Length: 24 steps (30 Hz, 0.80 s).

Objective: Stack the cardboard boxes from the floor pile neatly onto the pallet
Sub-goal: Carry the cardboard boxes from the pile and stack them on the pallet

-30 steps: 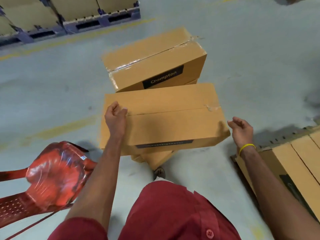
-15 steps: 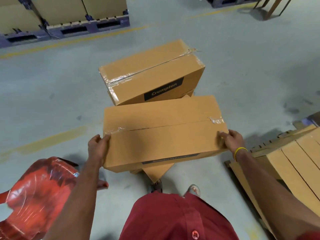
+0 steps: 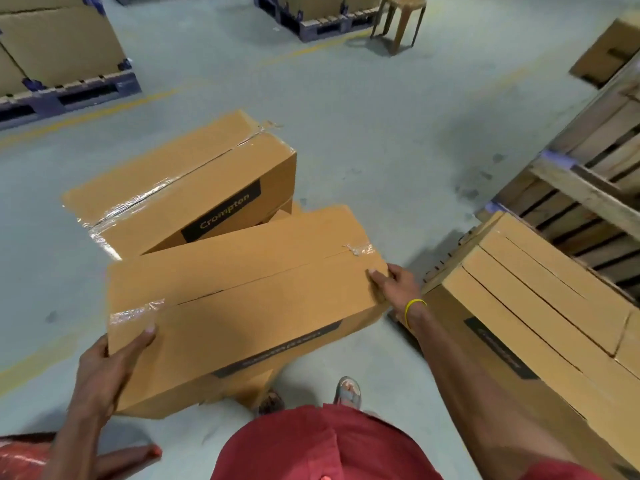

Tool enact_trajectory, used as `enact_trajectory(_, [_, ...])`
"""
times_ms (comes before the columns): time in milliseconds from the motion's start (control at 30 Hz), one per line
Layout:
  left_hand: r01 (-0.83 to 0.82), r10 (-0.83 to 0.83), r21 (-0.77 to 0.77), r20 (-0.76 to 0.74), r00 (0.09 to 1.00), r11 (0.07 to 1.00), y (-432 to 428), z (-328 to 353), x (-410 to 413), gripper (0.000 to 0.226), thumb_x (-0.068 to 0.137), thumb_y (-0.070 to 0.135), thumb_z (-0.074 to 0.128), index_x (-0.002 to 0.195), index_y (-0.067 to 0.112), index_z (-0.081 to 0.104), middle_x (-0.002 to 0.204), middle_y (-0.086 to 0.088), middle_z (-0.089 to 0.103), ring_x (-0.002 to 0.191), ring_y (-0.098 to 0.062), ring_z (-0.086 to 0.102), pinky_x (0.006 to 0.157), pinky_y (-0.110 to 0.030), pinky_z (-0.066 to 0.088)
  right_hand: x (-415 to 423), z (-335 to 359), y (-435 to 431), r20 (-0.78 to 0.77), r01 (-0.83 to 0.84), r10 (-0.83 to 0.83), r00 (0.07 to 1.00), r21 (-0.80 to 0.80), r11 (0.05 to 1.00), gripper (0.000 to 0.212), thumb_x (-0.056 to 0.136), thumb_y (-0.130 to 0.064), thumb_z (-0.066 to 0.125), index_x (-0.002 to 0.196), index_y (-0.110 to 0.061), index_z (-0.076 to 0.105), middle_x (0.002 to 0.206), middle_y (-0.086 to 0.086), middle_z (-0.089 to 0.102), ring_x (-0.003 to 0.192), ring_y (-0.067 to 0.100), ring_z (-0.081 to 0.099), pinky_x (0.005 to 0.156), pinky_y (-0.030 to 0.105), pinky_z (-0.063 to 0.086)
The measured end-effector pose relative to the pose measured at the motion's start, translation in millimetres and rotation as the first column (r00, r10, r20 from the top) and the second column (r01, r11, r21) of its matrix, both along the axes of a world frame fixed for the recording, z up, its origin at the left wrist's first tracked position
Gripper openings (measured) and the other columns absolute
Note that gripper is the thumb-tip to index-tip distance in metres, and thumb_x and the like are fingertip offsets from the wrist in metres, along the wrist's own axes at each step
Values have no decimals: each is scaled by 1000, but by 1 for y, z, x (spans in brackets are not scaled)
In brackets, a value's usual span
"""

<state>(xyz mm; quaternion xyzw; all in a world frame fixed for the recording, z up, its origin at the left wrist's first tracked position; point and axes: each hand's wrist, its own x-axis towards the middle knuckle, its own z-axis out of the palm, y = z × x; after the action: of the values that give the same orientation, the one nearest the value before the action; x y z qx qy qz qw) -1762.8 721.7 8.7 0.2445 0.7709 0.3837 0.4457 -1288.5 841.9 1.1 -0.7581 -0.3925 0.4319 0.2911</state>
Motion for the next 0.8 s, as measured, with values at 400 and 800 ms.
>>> enact_trajectory(400, [571, -566, 186, -86, 820, 800, 120, 94, 198, 49, 77, 51, 87, 118, 29, 72, 108, 0, 76, 101, -30, 70, 92, -53, 55, 185, 70, -172, 25, 591, -609, 793, 216, 777, 28, 87, -44, 74, 89, -16, 72, 70, -8, 60, 69, 12, 51, 60, 30, 38])
enact_trajectory(800, [893, -890, 237, -163, 425, 383, 94, 121, 497, 54, 69, 54, 87, 109, 22, 71, 113, 0, 75, 108, -33, 70, 101, -59, 52, 333, 78, -407, -164, 871, -888, 430, 335, 360, 16, 90, -31, 75, 106, -27, 74, 94, -13, 76, 88, 7, 69, 70, 25, 55])
